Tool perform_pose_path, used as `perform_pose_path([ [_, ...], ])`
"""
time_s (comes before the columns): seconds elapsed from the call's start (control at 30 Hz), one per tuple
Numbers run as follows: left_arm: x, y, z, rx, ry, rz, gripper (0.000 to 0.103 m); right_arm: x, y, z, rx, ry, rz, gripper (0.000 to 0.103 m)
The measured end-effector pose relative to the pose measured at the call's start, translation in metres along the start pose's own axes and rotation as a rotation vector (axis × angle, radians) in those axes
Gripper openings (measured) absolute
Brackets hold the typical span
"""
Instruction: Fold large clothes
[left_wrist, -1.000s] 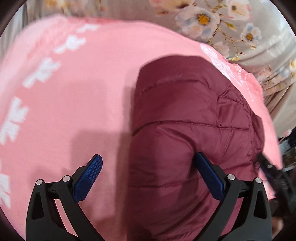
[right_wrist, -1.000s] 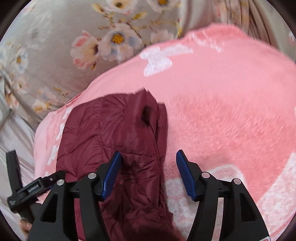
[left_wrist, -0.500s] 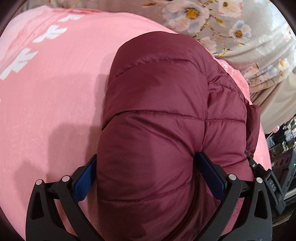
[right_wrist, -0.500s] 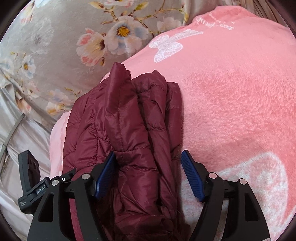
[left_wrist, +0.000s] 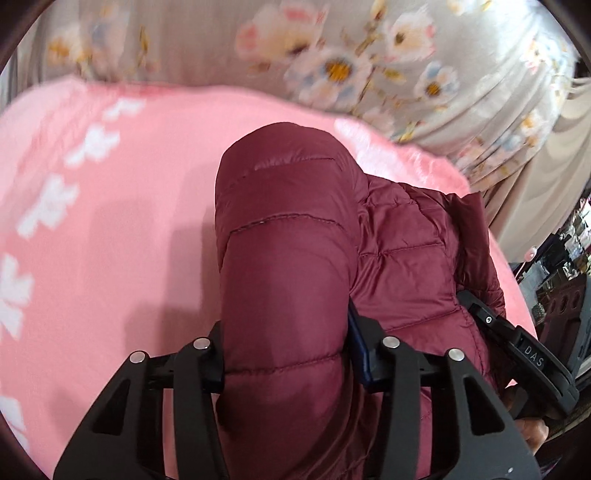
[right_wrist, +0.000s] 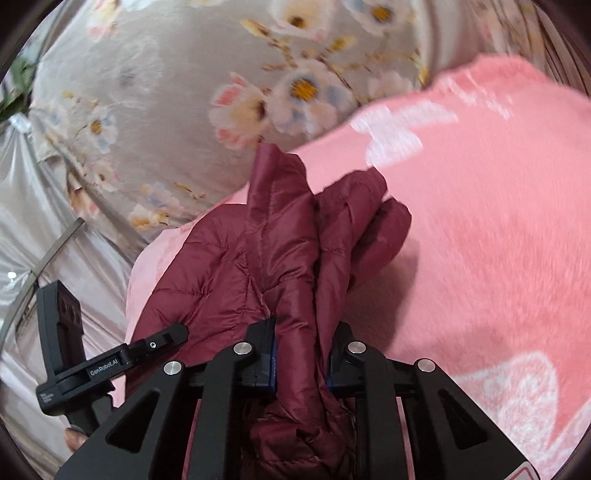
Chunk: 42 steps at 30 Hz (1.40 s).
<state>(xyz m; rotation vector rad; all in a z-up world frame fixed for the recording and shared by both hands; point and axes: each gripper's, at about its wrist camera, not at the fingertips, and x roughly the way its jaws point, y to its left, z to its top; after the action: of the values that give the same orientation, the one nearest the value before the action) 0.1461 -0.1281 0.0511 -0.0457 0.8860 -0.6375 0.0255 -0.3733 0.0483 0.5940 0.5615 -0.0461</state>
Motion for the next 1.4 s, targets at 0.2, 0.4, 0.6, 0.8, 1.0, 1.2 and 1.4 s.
perform_pose_path([
  [0.2,-0.056,0.002,0.044,0.099,-0.197,0.037,0.046,-0.002,0.06,0.038,-0.111,-0.13,0.057,0.017],
  [0.4,-0.082,0.035,0.081,0.185,-0.343,0.118,0.047,0.041,0.111,0.059,-0.187,-0.184,0.137,0.017],
  [0.6,-0.055,0.086,0.096,0.198,-0.331,0.179,0.047,0.102,0.134,0.049,-0.23,-0.146,0.152,0.017],
  [0.8,0.006,0.14,0.085,0.148,-0.231,0.21,0.047,0.179,0.129,0.028,-0.251,-0.023,0.108,0.017],
  [1.0,0.051,0.18,0.066,0.071,-0.15,0.263,0.06,0.239,0.108,0.008,-0.236,0.107,0.037,0.018],
  [1.2,0.064,0.205,0.066,-0.037,-0.091,0.257,0.078,0.252,0.088,0.005,-0.133,0.159,0.054,0.033],
  [1.4,0.019,0.196,0.055,-0.028,-0.093,0.315,0.079,0.165,0.077,0.0,-0.121,0.144,0.097,0.051],
])
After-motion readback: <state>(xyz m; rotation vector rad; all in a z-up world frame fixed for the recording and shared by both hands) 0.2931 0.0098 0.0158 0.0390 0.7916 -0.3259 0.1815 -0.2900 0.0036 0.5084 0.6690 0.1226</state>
